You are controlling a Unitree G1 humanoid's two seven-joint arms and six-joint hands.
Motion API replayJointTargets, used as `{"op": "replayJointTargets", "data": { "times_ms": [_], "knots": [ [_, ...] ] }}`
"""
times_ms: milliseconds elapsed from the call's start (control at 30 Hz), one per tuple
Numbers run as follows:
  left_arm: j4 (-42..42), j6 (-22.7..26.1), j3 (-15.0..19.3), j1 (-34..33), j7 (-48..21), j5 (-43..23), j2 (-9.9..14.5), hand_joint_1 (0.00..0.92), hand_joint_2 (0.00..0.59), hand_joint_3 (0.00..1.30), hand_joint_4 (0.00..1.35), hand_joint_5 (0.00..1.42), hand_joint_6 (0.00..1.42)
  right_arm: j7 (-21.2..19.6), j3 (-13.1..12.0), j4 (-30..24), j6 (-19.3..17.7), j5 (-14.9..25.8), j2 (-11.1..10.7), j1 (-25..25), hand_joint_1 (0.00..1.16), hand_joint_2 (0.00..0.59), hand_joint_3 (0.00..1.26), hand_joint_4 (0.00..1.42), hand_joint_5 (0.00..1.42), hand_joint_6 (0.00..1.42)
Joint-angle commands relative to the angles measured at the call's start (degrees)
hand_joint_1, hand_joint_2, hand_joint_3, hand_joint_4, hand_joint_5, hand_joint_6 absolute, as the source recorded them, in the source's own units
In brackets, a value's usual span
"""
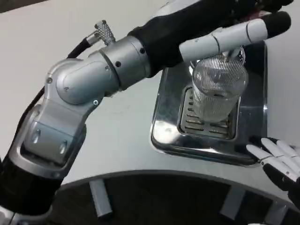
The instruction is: Grasp the cup under the faucet to collect the drink, then remove the cup.
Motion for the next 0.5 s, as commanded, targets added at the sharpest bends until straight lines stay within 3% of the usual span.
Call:
{"op": "replayJointTargets", "data": {
  "times_ms": [33,300,500],
  "knots": [
    [2.0,-0.85,-1.66,2.6,-1.83,2.53,1.82,0.0,0.078,0.15,0.07,0.18,0.22,0.24,0.12,-0.96,-0.58,0.8,0.56,0.56,0.42,0.429,0.11,0.01,0.0,0.0],
    [3.36,-4.33,-2.13,3.14,-1.9,4.79,2.65,0.0,0.068,0.14,0.07,0.16,0.22,0.45,1.61,-0.96,0.17,0.02,1.28,-0.15,0.42,0.429,0.11,0.01,0.0,0.0],
    [4.41,-6.36,-2.48,2.81,-2.21,6.11,3.24,0.0,0.066,0.14,0.06,0.16,0.21,0.76,2.49,-0.96,3.76,0.54,1.22,-2.56,0.42,0.429,0.11,0.01,0.0,0.0]
  ]
}}
